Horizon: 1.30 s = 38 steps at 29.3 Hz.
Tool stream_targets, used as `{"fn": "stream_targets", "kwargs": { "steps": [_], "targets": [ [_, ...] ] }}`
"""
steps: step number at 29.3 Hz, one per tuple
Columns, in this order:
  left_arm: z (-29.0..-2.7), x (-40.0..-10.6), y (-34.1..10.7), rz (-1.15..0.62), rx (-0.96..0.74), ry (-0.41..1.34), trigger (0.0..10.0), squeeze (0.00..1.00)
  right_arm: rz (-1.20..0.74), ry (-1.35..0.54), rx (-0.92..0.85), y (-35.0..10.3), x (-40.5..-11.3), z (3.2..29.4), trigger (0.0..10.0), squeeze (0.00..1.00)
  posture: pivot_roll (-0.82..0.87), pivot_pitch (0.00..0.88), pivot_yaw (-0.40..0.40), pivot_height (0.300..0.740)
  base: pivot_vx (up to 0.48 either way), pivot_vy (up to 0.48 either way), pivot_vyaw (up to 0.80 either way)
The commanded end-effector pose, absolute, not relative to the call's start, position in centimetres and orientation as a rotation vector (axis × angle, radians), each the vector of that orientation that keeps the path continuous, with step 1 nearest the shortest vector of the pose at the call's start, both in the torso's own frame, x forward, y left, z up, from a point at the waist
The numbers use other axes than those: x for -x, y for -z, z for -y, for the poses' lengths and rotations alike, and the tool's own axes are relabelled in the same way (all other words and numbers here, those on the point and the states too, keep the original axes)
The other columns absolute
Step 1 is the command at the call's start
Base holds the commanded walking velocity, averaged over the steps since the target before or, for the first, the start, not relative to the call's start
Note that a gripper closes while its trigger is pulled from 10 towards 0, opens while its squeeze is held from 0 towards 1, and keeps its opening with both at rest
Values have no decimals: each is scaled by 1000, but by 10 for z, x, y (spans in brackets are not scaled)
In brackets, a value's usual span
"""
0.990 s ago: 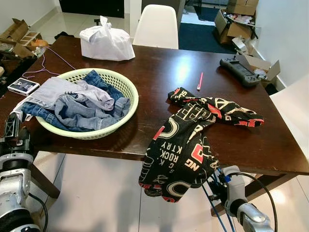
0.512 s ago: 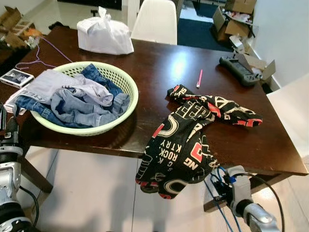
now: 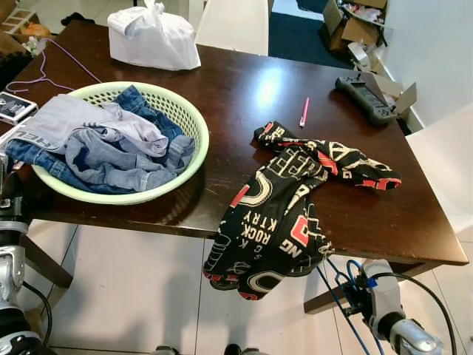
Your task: Hang hanger
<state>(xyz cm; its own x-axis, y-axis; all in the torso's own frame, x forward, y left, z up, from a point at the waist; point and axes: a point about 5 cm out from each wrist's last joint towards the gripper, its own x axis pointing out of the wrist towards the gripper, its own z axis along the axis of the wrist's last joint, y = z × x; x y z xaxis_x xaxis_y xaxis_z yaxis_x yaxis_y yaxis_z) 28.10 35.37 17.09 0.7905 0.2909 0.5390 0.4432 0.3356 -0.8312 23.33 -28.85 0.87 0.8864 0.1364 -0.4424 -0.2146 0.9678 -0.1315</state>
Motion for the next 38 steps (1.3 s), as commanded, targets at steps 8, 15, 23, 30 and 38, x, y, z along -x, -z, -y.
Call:
{"fn": "stream_targets", "kwargs": {
  "steps": [8, 15, 23, 30, 38],
  "targets": [
    [-361, -278, -182, 719, 1218, 151, 0, 0, -463, -154, 179, -7, -220, 301, 10000, 0, -59, 295, -145, 740, 0, 0, 0],
    [-362, -280, -193, 734, 1201, 181, 0, 0, -464, -154, 180, -6, -220, 300, 10000, 0, -52, 285, -140, 740, 0, 0, 0],
    [-357, -279, -206, 769, 1182, 250, 0, 0, -454, -160, 175, -8, -224, 296, 10000, 0, -41, 267, -134, 740, 0, 0, 0],
    [-347, -260, -253, 897, 1093, 422, 0, 0, -441, -160, 160, -8, -230, 290, 10000, 0, -19, 248, -121, 740, 0, 0, 0],
    [-341, -255, -330, 1025, 961, 498, 0, 0, -434, -157, 131, -6, -238, 280, 10000, 0, 19, 213, -103, 740, 0, 0, 0]
  ]
}}
